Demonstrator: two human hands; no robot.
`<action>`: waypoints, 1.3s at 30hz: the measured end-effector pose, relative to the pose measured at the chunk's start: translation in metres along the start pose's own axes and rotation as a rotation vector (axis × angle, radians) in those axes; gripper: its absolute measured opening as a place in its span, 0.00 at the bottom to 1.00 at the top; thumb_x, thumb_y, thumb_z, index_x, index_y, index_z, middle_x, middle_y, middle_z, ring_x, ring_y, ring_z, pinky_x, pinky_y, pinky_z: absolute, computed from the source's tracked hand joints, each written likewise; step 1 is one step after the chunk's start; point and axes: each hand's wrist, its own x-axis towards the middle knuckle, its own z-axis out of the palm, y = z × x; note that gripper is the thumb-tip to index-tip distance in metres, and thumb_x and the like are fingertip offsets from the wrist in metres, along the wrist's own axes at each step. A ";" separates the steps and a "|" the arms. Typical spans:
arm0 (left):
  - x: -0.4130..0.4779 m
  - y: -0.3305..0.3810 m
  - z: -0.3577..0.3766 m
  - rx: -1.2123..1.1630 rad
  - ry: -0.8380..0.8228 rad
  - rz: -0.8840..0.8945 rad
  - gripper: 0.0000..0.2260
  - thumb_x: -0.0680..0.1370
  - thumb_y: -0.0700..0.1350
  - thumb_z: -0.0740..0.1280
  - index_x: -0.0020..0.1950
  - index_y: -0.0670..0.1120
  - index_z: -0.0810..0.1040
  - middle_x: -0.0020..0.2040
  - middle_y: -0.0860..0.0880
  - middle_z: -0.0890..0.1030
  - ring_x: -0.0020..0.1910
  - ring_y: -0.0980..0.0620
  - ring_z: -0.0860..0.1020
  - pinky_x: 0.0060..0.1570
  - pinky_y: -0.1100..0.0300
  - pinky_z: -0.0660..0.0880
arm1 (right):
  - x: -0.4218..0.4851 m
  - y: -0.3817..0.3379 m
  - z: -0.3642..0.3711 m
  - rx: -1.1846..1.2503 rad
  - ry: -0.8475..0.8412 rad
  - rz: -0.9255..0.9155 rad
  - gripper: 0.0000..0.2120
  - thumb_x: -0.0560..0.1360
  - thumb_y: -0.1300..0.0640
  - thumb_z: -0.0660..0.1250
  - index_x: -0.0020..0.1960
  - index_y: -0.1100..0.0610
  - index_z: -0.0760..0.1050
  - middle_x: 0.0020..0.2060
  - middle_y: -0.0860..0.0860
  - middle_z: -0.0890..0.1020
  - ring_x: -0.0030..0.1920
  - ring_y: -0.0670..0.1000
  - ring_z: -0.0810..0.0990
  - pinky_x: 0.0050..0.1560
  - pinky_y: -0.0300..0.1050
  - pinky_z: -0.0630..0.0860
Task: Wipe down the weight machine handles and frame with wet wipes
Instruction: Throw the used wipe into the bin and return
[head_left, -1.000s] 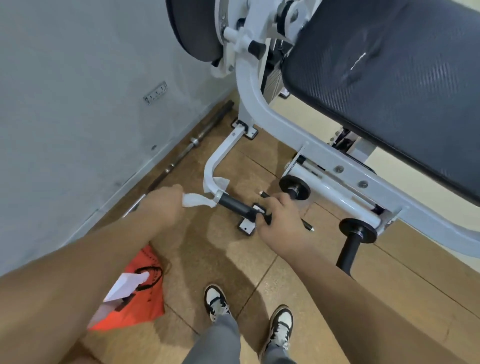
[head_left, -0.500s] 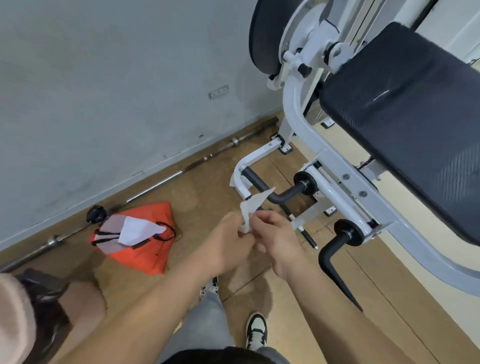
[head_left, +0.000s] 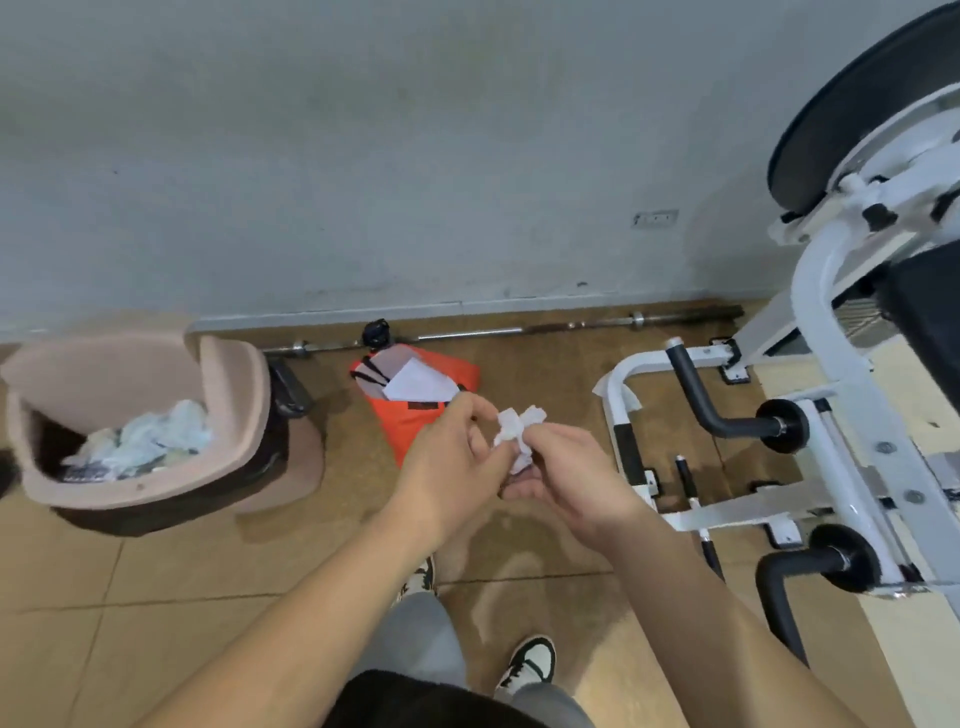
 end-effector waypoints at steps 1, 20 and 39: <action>-0.002 -0.007 -0.012 0.004 0.044 0.001 0.13 0.75 0.46 0.74 0.53 0.57 0.73 0.33 0.53 0.79 0.32 0.58 0.76 0.35 0.58 0.74 | 0.003 -0.003 0.015 0.000 -0.053 0.031 0.16 0.83 0.64 0.58 0.61 0.72 0.80 0.49 0.65 0.85 0.44 0.59 0.83 0.44 0.52 0.84; 0.042 -0.348 -0.324 -0.061 0.328 -0.543 0.10 0.76 0.37 0.66 0.44 0.49 0.85 0.38 0.47 0.82 0.41 0.49 0.81 0.44 0.54 0.76 | 0.188 0.024 0.442 -0.265 -0.154 0.414 0.08 0.81 0.56 0.66 0.55 0.60 0.80 0.51 0.57 0.85 0.51 0.58 0.85 0.52 0.54 0.82; 0.113 -0.282 -0.309 -0.064 -0.038 -0.388 0.08 0.80 0.38 0.68 0.57 0.46 0.82 0.48 0.51 0.81 0.48 0.51 0.78 0.40 0.69 0.73 | 0.165 -0.001 0.371 -0.127 0.205 0.220 0.10 0.84 0.56 0.65 0.62 0.58 0.80 0.39 0.53 0.87 0.36 0.50 0.84 0.36 0.43 0.79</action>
